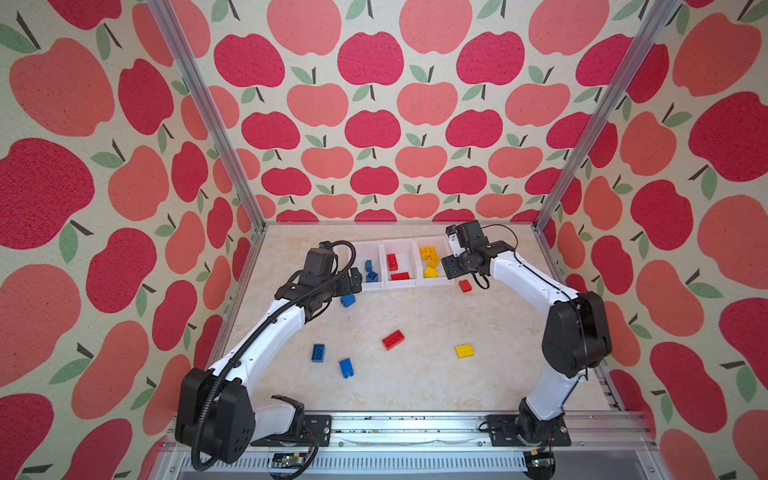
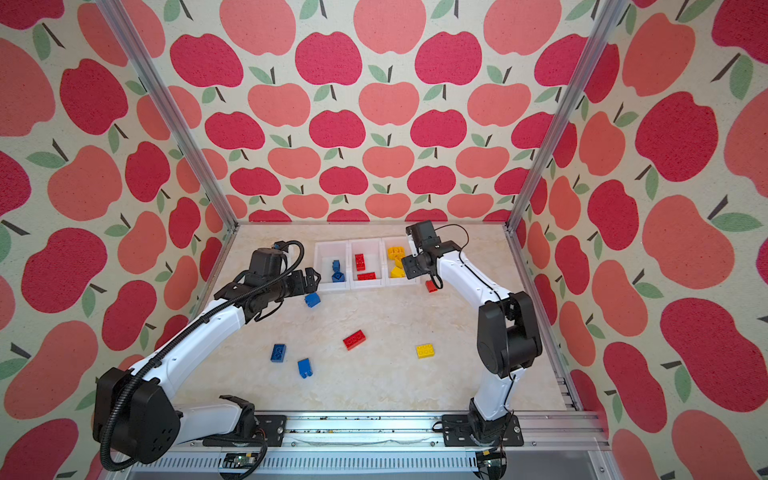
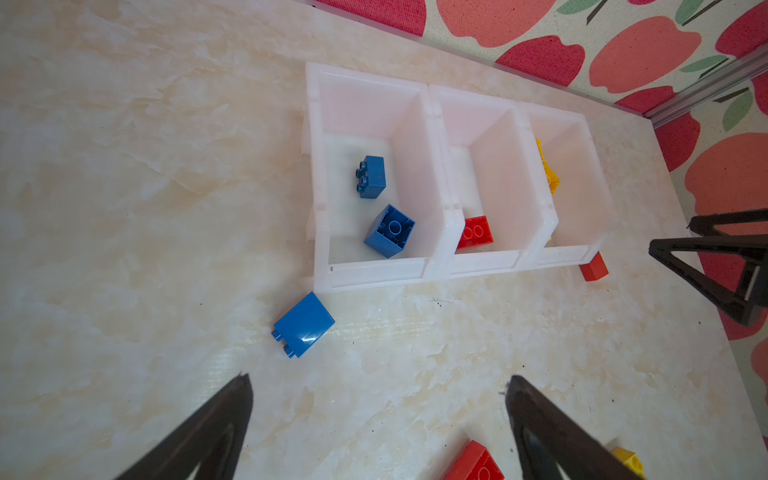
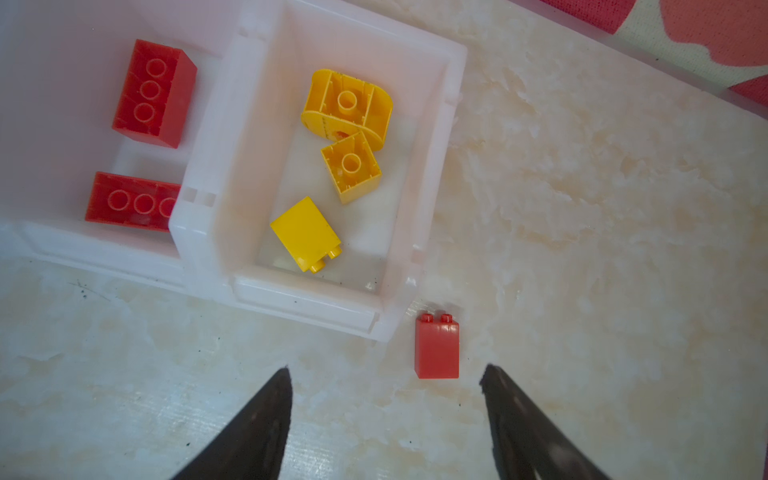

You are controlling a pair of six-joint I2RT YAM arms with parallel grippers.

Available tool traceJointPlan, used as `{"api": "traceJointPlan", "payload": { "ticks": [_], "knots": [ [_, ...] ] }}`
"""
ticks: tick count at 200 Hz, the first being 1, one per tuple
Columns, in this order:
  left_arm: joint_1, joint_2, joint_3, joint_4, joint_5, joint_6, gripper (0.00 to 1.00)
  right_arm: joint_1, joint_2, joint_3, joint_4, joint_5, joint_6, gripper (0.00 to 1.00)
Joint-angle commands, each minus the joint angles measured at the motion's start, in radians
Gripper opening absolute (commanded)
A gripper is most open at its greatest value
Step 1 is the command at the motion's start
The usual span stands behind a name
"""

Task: Sort the legos into containers by color
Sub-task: 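Lower the right gripper onto the small red brick beside the tray and grasp it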

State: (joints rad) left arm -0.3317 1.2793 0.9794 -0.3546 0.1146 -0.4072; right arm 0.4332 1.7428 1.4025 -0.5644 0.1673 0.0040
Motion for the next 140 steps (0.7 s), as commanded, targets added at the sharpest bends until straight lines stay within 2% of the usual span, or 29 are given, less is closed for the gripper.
{"api": "traceJointPlan", "payload": {
  "ticks": [1, 27, 53, 92, 140],
  "knots": [
    [-0.003, -0.029, -0.016, 0.009, 0.011, -0.016, 0.98, -0.038, -0.069, -0.071, -0.029, -0.051, -0.002, 0.76],
    [-0.006, -0.030, -0.024, 0.018, 0.014, -0.022, 0.98, -0.073, -0.082, -0.120, -0.025, -0.043, -0.009, 0.78],
    [-0.010, -0.037, -0.030, 0.017, 0.014, -0.025, 0.98, -0.109, -0.023, -0.107, -0.055, -0.042, 0.005, 0.78],
    [-0.007, -0.059, -0.039, 0.007, 0.004, -0.021, 0.99, -0.161, 0.082, -0.084, -0.062, -0.074, 0.030, 0.73],
    [-0.004, -0.058, -0.036, 0.009, 0.004, -0.021, 0.99, -0.165, 0.176, -0.031, -0.042, -0.076, 0.024, 0.69]
  ]
}}
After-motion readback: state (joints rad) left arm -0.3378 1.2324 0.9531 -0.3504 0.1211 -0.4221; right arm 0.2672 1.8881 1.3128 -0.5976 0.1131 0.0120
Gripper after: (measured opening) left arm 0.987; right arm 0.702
